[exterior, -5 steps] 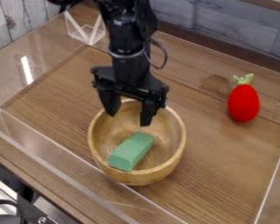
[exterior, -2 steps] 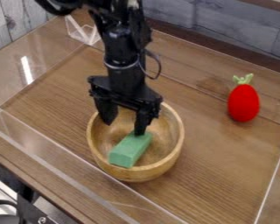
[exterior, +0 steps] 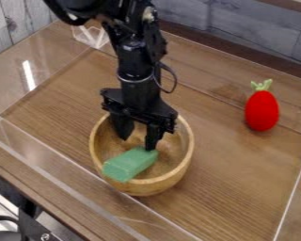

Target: Remove the green stick from the brown bowl and put it on the table

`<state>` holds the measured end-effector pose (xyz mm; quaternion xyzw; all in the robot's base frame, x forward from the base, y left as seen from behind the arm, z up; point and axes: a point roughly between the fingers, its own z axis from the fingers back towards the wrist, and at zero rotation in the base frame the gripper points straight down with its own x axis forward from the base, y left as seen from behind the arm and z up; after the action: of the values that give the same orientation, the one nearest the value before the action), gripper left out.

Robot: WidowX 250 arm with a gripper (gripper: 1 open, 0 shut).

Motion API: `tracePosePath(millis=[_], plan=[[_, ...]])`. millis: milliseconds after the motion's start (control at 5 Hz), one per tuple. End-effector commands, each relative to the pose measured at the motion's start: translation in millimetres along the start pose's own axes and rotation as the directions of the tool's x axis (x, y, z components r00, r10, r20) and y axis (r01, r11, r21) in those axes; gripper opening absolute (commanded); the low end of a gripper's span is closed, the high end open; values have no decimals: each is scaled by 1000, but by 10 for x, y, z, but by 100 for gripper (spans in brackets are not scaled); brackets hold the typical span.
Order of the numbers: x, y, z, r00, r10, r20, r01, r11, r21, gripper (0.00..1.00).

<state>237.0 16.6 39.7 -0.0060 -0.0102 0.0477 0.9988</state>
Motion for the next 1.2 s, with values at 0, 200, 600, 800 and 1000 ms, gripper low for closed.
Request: tracePosePath(millis=[0,200,600,800,1000], plan=[[73,-37,136,999,5,37,-6,1000,5,0],[63,-37,402,999,19,50,-20,1000,8,0],[54,-304,890,995,63,83,-61,998,-18,0],[5,-526,878,992,82,93,-80,997,-22,0],[-42,-820,1010,993,66,96,-63,998,-28,0]])
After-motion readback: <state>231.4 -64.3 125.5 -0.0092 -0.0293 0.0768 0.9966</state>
